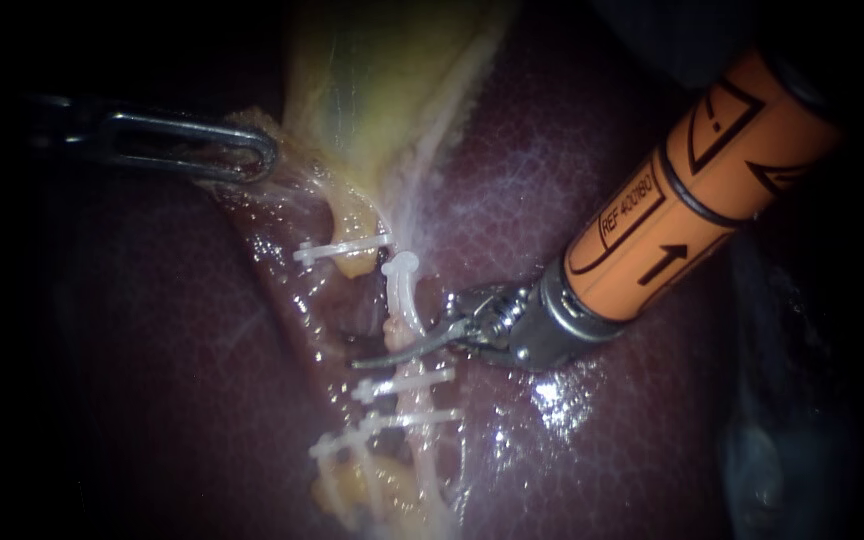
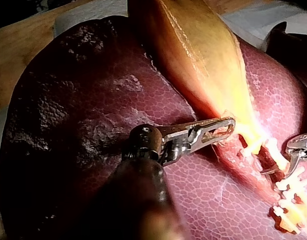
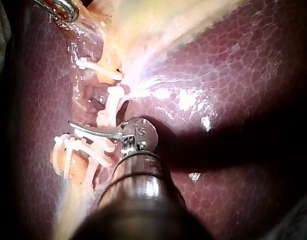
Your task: Go to the cutting position right tube
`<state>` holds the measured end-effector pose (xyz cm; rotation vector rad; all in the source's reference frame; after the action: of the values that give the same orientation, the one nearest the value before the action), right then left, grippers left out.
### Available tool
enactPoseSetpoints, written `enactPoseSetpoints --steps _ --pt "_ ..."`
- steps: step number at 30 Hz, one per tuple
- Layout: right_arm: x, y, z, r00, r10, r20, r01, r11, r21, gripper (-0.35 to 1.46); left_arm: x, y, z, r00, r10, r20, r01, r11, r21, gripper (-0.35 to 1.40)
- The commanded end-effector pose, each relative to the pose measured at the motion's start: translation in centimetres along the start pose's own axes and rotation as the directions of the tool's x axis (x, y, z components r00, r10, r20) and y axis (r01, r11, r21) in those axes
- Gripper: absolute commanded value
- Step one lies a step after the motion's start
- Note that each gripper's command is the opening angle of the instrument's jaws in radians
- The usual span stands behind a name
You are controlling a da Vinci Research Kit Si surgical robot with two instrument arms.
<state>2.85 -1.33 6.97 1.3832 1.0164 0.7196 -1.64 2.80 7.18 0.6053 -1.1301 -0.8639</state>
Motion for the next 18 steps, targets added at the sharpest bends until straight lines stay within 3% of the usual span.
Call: enactPoseSetpoints --steps 1,11,18 --pt "-0.01 -0.03 -0.01 1.0 -0.001 0.004 0.001 1.0 0.008 1.22 0.0 0.0 0.0 1.0 0.0 0.001 0.0 1.0 -0.002 -0.35" --pt "-0.09 -0.19 0.03 1.0 -0.012 0.005 0.011 0.994 0.111 1.22 0.0 0.0 -0.01 1.0 0.0 0.0 0.0 1.0 -0.002 -0.35" --pt "0.02 -0.25 0.04 0.999 -0.001 -0.049 0.007 0.992 0.126 1.25 0.0 0.0 -0.01 1.0 -0.001 0.0 0.001 1.0 -0.001 -0.35"
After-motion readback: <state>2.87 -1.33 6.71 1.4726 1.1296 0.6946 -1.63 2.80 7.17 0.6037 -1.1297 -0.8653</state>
